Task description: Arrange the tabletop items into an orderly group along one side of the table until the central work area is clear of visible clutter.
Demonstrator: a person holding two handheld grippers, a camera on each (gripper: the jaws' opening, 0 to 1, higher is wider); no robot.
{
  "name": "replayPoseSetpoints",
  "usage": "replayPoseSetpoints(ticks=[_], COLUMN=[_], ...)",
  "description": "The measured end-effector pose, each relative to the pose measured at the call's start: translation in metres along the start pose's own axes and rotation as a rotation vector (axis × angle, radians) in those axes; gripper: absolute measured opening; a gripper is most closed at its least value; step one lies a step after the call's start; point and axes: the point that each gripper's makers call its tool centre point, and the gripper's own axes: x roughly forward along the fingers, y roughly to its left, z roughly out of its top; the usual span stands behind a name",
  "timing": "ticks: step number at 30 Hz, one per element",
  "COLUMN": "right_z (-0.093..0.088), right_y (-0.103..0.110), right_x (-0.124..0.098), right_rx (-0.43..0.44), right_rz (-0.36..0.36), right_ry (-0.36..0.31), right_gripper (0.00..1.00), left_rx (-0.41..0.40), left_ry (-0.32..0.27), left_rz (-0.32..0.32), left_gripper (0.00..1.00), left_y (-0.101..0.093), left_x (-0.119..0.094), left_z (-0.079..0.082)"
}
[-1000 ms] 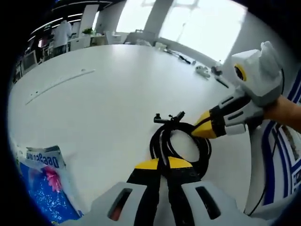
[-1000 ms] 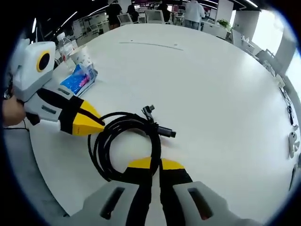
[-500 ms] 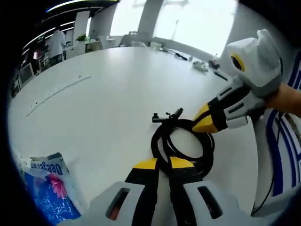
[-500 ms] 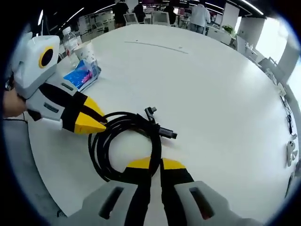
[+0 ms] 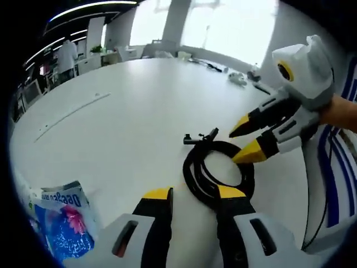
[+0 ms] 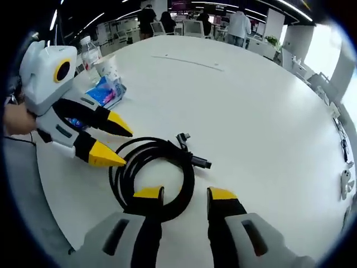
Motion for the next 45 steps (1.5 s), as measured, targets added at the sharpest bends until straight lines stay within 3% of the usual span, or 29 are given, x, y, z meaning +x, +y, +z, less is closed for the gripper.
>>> replayPoseSetpoints(ticks=[4,6,11,15,32,45], right_z=[0.007,0.011,0.014,0.017,0.037,0.078], right_y=[0.008,0.010,0.019,0.025,0.046,0.066], right_x=[-0.002,-0.005,-0.009,-0.012,-0.025,-0.012], right_rx=[0.020,-0.012,-0.050,-0.068,-0.149,-0.217], right_rz=[0.037,0.039,0.052,0.057,0.062,0.099], right_ry=[-0.022,-0.029,-0.024,-0.026,-0.040,-0.085], right_gripper=[0.46,0.49,0.54,0.61,0.61,0.59], left_rx=[-0.017,-0.012,0.000,-0.012,0.000,-0.010], left_ry=[-0.016,-0.027,-0.044,-0.041,-0.072,-0.105], left_rz=[0.008,-0.002,-0.003,-0.010,0.011,0.052], left_gripper=[0.53,0.50,0.58,0.70,0.63,0.56], left_y=[0.003,0.001,0.003,0.004,0.017,0.034], left_x=[-0.007,-0.013,-0.021,-0.026,-0.067,-0.106], left_z=[0.003,0.005,0.009,0.006,-0.003,-0.002])
